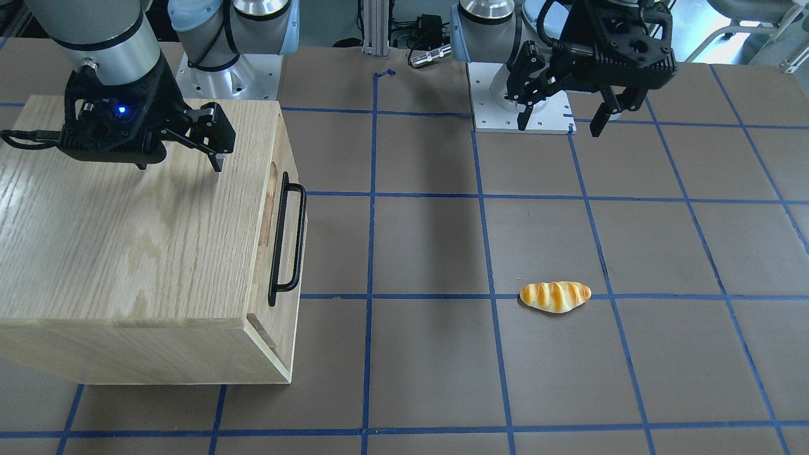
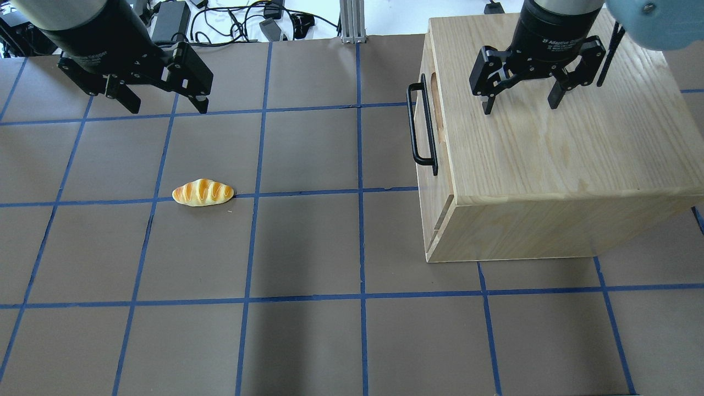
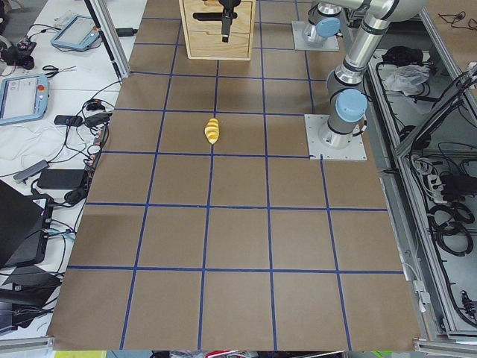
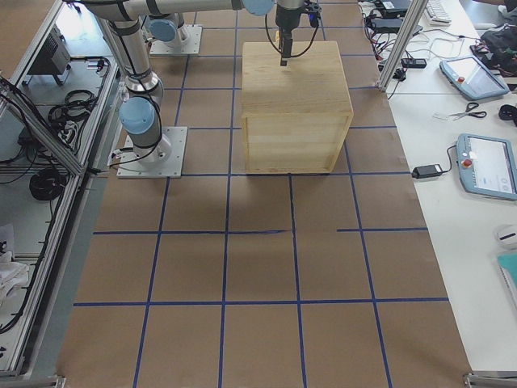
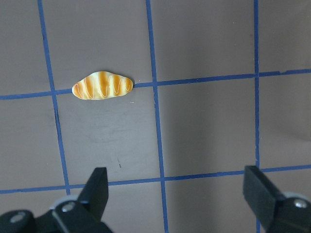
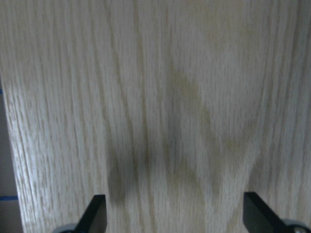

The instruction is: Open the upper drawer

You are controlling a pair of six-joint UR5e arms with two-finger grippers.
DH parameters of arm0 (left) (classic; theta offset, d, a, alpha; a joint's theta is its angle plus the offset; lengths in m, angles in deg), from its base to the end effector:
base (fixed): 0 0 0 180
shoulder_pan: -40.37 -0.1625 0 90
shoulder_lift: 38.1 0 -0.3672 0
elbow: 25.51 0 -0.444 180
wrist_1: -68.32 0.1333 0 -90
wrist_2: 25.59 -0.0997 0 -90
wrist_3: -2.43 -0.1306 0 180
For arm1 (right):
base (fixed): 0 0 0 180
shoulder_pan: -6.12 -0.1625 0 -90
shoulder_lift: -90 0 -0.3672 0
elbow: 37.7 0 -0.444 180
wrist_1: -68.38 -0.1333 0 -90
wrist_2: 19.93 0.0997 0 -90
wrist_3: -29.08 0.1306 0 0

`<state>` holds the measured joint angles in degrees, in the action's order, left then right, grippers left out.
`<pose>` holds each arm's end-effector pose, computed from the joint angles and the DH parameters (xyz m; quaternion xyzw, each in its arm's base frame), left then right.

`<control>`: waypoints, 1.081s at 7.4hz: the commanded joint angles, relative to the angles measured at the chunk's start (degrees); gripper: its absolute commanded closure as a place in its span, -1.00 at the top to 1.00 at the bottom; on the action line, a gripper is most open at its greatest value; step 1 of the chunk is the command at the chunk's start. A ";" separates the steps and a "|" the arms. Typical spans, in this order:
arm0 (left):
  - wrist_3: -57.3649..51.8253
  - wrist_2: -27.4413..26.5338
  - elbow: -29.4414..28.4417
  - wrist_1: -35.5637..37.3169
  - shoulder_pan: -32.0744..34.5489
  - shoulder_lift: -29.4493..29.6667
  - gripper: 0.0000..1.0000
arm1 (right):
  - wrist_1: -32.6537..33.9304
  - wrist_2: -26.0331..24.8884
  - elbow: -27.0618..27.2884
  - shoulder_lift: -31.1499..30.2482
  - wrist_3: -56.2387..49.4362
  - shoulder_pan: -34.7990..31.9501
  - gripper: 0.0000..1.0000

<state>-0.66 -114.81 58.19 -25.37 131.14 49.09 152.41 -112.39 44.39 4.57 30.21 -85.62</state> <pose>-0.1422 -0.5301 0.4790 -0.0340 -0.9983 0.0474 0.0058 0.1448 -0.5620 0.4195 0.0058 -0.9995 -0.0224 0.0220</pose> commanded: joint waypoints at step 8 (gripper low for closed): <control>-1.75 -0.17 0.68 1.05 -1.65 0.69 1.00 | 0.00 0.00 0.00 0.00 0.00 -0.02 1.00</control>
<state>-2.39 -115.06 59.27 -24.32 129.59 49.24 152.41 -112.39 44.39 4.57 30.15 -85.63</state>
